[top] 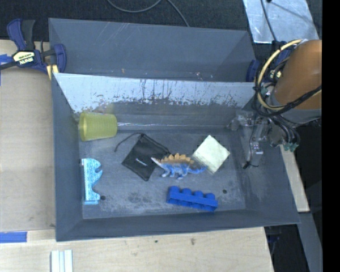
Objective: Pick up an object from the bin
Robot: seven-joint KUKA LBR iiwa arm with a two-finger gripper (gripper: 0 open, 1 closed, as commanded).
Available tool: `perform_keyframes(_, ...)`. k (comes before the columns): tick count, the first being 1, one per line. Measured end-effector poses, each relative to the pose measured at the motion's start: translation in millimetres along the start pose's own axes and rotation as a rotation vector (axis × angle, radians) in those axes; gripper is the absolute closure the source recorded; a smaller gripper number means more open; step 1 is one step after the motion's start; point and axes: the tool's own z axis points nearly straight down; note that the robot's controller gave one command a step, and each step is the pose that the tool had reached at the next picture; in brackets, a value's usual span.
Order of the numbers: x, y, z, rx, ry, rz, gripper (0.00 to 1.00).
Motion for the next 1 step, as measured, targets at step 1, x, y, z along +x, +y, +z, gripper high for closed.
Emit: perform_keyframes(1,-1.6,0.5,-5.0,0.001,-0.008,-0.003,0.00)
